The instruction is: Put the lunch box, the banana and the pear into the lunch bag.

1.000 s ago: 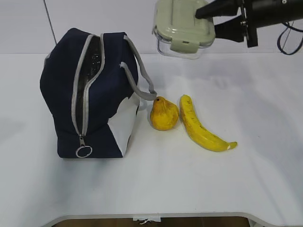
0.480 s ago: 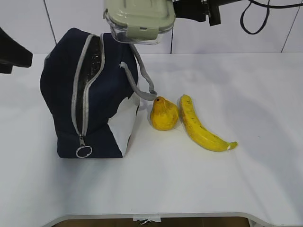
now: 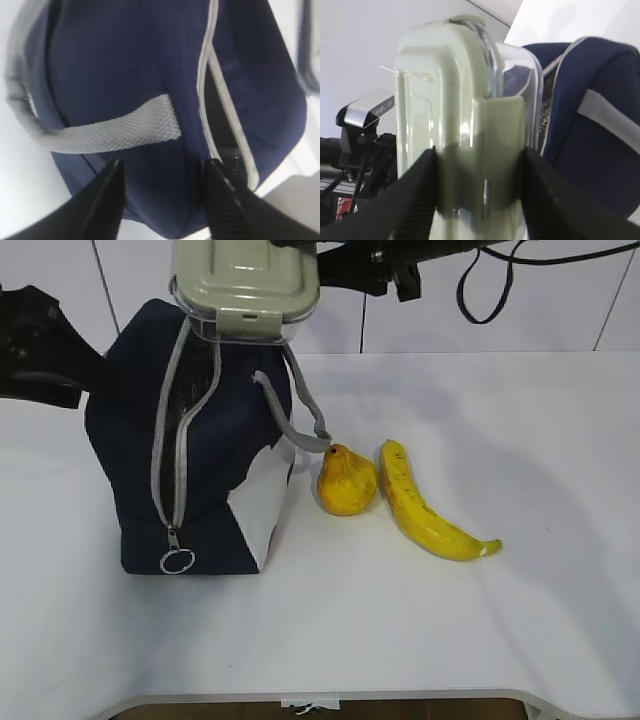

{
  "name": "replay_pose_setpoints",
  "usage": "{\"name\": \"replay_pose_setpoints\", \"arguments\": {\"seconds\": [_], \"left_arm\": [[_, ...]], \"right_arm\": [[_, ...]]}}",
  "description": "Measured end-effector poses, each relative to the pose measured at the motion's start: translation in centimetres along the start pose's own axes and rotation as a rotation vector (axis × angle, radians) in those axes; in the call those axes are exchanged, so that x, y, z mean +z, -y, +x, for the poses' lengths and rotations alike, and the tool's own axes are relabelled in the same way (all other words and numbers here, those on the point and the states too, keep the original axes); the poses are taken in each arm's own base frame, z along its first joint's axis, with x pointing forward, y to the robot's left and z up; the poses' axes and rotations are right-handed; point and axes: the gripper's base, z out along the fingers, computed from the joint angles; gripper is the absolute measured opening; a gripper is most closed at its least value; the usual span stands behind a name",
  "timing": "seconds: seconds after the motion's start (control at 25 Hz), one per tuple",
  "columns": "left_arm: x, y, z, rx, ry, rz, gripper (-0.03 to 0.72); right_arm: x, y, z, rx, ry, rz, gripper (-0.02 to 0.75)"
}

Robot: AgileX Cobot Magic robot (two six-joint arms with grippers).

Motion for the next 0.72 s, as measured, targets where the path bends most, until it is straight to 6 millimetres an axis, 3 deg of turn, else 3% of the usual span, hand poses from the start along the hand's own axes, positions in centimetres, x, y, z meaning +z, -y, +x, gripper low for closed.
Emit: {"name": "replay_pose_setpoints", "arguments": {"seconds": [0.08,0.28,0.56,0.72], "left_arm": [[0.4,0.0,0.0,0.005,-0.023,0.011,0.318],[0.6,0.1,0.1,0.026,-0.040,0.019,0.022],[0.6,0.1,0.1,0.028,-0.049,0.022,-0.002],[0.6,0.2,0.3,0.028,-0.068,0.033,-0.002]], "right_arm": [[1.0,0.2,0.4,0.008,-0.019,-0.003,0.372],[2.5,0.0,1.3,0.007,-0.057,-0.015,0.372],[4.4,2.7,2.2,0.042,-0.094,0.034,0.372],[4.3,5.3,2.6,0.026,-0.132,0.238,0.372]]}}
